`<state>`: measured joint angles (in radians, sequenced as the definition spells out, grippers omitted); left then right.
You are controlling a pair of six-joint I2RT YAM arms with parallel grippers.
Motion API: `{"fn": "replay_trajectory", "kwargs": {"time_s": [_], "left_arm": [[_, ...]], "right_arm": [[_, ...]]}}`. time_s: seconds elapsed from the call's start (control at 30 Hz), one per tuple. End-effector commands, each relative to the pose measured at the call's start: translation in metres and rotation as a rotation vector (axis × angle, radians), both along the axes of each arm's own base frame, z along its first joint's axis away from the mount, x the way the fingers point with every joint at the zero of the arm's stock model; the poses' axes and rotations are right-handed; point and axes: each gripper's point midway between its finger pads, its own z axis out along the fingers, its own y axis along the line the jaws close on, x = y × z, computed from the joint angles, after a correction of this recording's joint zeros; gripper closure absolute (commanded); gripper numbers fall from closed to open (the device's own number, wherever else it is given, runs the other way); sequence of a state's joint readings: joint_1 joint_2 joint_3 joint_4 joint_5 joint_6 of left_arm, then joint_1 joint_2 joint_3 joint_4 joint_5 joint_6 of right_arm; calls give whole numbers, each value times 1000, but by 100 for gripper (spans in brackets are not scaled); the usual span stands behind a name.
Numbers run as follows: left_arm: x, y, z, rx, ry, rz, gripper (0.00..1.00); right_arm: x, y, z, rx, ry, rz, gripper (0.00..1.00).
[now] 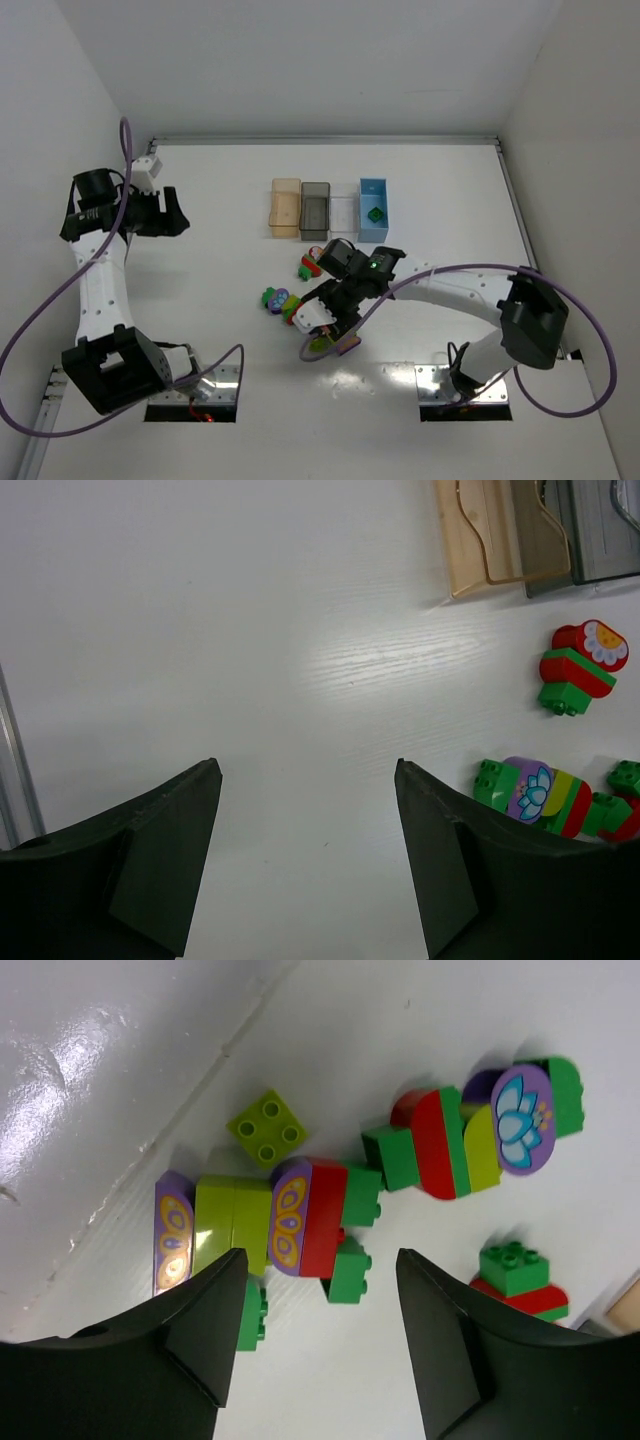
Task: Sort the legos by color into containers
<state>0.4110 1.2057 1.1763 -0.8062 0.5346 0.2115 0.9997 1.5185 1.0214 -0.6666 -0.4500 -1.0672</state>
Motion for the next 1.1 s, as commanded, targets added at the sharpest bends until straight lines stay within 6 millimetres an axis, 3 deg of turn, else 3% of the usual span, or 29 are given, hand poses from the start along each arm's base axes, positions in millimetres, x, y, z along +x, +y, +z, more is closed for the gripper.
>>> {"fn": "replay_trajectory", "kwargs": {"time_s": [0.0,0.27,0.37,0.53,0.77,1.07], "left_arm": [[-6,4,7,24,-39,-19,23],[-10,8,-2,13,-24,-14,23],[-11,6,-5,3,-19,-20,23],[-14,6,-8,15,-10,-37,23],[-17,12,-12,24,-5,-30,23],[-18,11,-23,-8,23,-33,23]], "right_arm": [[-21,12,7,100,-53,157,39],[-48,26,-12,120,-76,299,44],[-52,34,-26,108,-86,336,44],[-55,48,-34,96,-83,376,45],[-65,40,-51,44,-49,443,45],[-62,39,-64,-6,-23,459,46]]}}
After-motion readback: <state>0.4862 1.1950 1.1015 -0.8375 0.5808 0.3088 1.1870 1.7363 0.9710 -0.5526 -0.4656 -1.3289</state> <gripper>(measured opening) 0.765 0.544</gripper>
